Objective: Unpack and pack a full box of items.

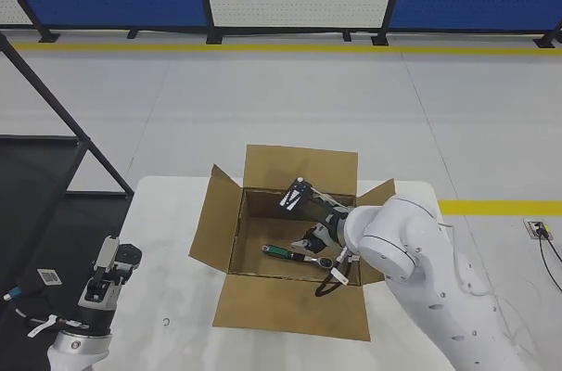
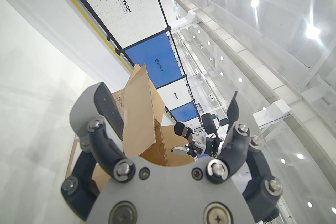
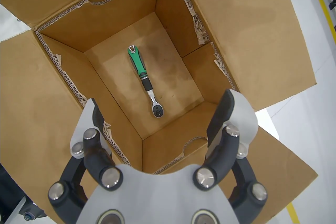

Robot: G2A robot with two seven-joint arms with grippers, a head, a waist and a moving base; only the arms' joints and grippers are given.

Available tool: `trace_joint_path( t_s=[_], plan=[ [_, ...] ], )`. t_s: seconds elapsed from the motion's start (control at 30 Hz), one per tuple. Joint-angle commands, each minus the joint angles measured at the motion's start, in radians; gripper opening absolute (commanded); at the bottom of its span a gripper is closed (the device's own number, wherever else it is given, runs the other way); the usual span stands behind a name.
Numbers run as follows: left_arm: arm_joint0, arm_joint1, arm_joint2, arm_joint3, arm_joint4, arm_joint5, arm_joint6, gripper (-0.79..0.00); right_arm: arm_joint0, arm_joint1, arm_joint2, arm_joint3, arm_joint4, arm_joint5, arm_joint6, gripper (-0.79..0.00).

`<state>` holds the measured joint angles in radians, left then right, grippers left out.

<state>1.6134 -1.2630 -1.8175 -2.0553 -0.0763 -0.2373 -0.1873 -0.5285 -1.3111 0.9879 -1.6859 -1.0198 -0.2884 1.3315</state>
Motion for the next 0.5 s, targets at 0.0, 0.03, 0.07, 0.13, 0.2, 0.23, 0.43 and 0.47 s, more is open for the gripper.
trace_joint_path(
  t_s=[0.0,0.03,0.07,0.13,0.2,0.23,0.43,0.47],
  plan=[
    [0.000,0.000,0.000,0.000,0.000,0.000,0.000,0.000,0.000,0.000,0.000,0.000,0.000,0.000,0.000,0.000],
    [0.000,0.000,0.000,0.000,0.000,0.000,0.000,0.000,0.000,0.000,0.000,0.000,0.000,0.000,0.000,0.000],
    [0.000,0.000,0.000,0.000,0.000,0.000,0.000,0.000,0.000,0.000,0.000,0.000,0.000,0.000,0.000,0.000],
    [0.000,0.000,0.000,0.000,0.000,0.000,0.000,0.000,-0.011,-0.002,-0.013,0.015,-0.007,0.001,-0.039,0.000],
    [0.000,0.000,0.000,0.000,0.000,0.000,0.000,0.000,0.007,-0.008,-0.042,0.062,-0.004,-0.008,-0.048,0.000],
    [0.000,0.000,0.000,0.000,0.000,0.000,0.000,0.000,0.027,-0.013,-0.060,0.092,0.001,-0.014,-0.044,0.000],
    [0.000,0.000,0.000,0.000,0.000,0.000,0.000,0.000,0.154,-0.053,-0.172,0.306,0.061,-0.079,-0.062,0.000],
    [0.000,0.000,0.000,0.000,0.000,0.000,0.000,0.000,0.171,-0.060,-0.191,0.347,0.086,-0.107,-0.066,0.000]
  ],
)
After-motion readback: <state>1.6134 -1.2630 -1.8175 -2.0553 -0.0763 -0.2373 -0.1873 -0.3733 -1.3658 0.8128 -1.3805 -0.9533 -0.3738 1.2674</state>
